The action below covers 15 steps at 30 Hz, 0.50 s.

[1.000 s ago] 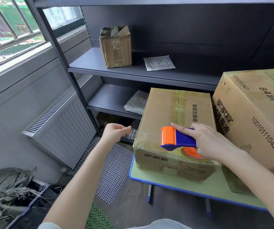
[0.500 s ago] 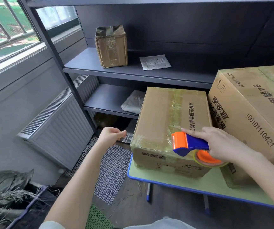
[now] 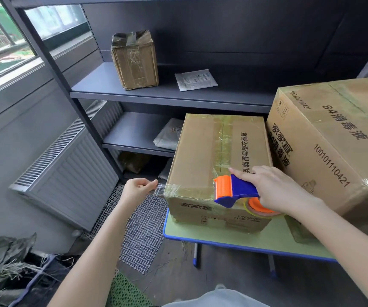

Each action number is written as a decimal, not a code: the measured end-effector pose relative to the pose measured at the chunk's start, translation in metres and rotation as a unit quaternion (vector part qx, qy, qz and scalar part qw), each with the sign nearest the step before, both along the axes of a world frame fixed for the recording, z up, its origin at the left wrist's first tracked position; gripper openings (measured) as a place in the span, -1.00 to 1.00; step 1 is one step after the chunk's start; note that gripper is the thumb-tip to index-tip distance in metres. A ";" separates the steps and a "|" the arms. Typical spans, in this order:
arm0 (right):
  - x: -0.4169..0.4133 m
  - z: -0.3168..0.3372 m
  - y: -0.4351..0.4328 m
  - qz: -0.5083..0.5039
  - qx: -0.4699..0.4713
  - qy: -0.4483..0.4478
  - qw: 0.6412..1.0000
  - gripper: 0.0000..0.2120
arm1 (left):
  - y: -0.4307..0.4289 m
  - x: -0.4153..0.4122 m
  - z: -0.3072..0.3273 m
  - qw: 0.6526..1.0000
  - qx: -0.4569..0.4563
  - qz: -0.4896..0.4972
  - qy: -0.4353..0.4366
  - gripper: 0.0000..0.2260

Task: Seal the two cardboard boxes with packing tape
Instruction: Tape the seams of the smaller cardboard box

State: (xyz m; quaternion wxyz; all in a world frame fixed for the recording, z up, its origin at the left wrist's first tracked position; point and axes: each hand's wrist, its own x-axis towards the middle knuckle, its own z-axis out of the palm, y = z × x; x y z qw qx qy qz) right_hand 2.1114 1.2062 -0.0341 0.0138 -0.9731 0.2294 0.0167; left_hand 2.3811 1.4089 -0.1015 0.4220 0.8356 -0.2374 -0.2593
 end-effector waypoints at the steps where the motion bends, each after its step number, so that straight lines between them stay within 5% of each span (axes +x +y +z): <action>1: 0.000 -0.001 0.001 -0.001 -0.003 -0.001 1.000 -0.22 | 0.000 -0.001 -0.001 1.000 -0.002 0.000 -0.002 -0.74; 15: -0.008 0.000 -0.003 -0.012 0.023 -0.012 1.000 -0.23 | -0.001 -0.005 -0.007 1.000 -0.002 0.009 -0.004 -0.68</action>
